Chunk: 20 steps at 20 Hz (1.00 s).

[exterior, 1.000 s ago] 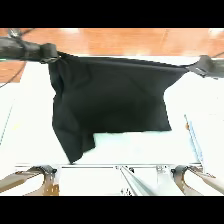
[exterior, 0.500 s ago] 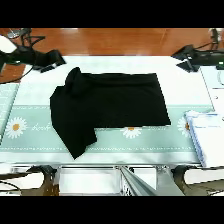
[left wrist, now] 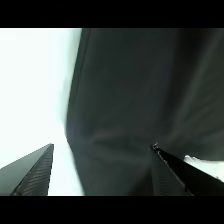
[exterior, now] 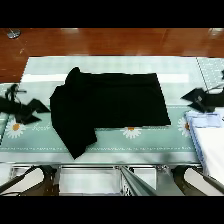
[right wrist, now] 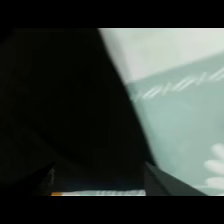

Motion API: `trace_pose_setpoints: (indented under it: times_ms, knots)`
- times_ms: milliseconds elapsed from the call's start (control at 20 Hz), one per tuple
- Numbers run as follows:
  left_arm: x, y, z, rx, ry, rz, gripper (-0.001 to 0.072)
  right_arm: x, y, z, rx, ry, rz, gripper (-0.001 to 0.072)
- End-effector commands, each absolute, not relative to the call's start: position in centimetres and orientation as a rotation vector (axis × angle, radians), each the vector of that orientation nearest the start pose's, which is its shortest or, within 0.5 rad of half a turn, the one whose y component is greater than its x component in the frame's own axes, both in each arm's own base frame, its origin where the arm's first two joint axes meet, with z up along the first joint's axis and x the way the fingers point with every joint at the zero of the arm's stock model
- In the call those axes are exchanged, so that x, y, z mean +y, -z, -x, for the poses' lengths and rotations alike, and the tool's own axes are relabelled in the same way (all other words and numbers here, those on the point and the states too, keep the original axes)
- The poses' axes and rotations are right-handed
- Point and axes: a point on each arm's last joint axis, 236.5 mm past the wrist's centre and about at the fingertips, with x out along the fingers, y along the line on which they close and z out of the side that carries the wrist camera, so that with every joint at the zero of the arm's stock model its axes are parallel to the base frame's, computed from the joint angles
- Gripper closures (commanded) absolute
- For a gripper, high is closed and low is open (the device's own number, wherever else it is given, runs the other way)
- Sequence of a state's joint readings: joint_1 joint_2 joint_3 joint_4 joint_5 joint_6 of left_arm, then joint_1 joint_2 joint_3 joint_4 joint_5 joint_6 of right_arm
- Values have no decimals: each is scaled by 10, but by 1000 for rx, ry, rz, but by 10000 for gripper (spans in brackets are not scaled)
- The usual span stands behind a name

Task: Fold the shirts.

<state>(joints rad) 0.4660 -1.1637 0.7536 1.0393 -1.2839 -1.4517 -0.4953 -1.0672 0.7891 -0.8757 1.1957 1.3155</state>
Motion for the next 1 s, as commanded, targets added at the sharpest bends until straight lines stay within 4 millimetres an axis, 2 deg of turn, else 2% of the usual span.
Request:
trace_pose_setpoints:
  times_ms: [0,100,200,500,550,600,650,750,800,950]
  knots:
    - [-21,72,-255,1294,49,1074,8,33,15,-282,1095,-134,-882,84]
    - [-29,82,-254,1283,50,1106,8,44,20,-274,1122,-157,-883,84]
    - [-34,91,-255,1289,39,1079,9,49,20,-274,1127,-170,-872,85]
    - [-59,99,-270,1286,65,1037,11,51,20,-276,1123,-162,-874,86]
    - [-62,99,-273,1281,76,1021,109,47,21,-279,1110,-141,-872,86]
    - [-64,98,-273,1282,90,1009,511,40,24,-282,1100,-105,-867,86]
    - [-64,95,-275,1276,111,990,685,28,31,-283,1097,-46,-844,86]
    - [-66,86,-279,1269,159,963,683,3,50,-276,1136,99,-817,86]
    - [-67,79,-282,1265,186,951,684,-2,59,-270,1173,132,-804,86]
    - [-70,60,-291,1251,253,922,683,5,82,-264,1266,142,-868,86]
